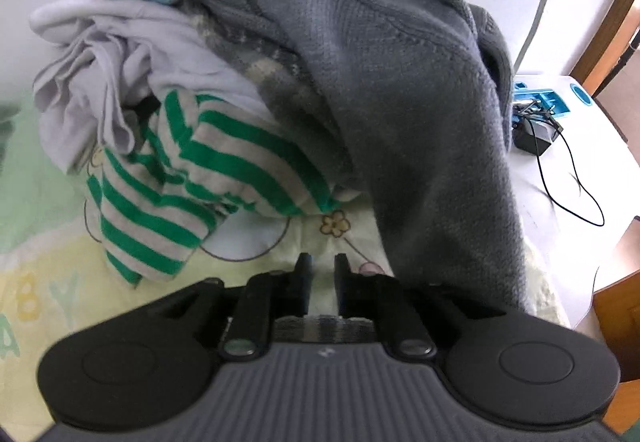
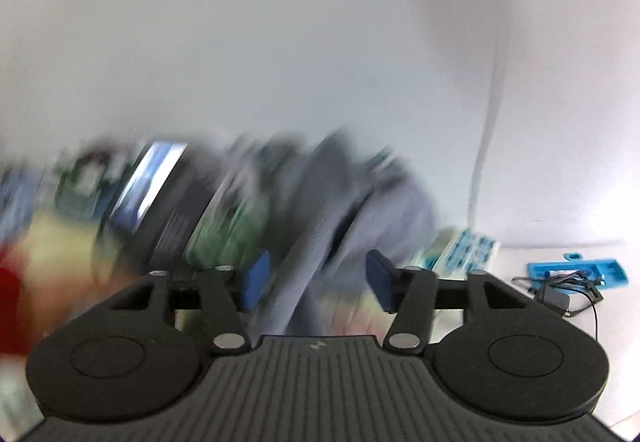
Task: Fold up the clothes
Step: 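Lift the grey sweater with the right gripper while the left gripper grasps its striped cuff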
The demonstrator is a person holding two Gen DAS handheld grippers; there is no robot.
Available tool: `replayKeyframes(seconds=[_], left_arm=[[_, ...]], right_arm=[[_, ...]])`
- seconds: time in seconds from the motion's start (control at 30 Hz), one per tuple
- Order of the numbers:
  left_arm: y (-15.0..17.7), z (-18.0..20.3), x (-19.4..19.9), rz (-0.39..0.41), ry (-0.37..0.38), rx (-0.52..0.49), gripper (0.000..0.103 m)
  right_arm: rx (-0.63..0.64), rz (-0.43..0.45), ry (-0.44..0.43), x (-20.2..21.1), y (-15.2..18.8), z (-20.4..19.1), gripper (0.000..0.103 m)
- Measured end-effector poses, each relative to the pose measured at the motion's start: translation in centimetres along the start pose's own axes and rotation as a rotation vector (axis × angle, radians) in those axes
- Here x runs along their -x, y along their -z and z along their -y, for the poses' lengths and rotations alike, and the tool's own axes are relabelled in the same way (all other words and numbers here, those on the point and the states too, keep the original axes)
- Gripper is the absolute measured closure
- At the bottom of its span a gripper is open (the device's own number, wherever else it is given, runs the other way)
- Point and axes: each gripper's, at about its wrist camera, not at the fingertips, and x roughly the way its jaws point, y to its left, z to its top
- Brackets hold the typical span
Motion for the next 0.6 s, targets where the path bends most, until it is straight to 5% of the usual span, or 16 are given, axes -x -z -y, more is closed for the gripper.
replayKeyframes(seconds=[0.1,0.27,0.33,0.4,0.43,0.47,0.6], left_arm=[[0.2,0.4,0.0,0.003,-0.017,-0.018,0.097],[0.7,1.2,0.3,-0.001,-0.034,-0.049,0.093],[0.9,1.1,0.5,-0.003,-0.02,-0.046,0.075],[1.3,1.1,1.0,0.009,-0.028,-0.057,0.058],[1.5,1.1,1.2,0.021,-0.046,-0.067,0.05],[1.7,1.0,1.4,0.031,-0.061,-0.076,0.049],[2.4,0.7,1.7,0.025,-0.063,-0.077,0.057]], right_arm=[[-0.053,0.072,0.015,-4.3,-4.2,0.9,0.043],[-0.054,-0.044,0.015,-14.6,-6.7,-0.1,0.044],[-0.057,-0.114,-0.009,-17.7,-5.9,-0.7,0.047],[-0.014,-0.101,0.02,-18.5,-4.9,-1.9,0.065],[0.008,-0.095,0.034,-18.9,-4.4,-2.5,0.088],[0.009,-0.082,0.044,-18.8,-4.2,-2.9,0.096],[-0.087,0.029,0.018,-14.3,-5.3,-2.3,0.098]])
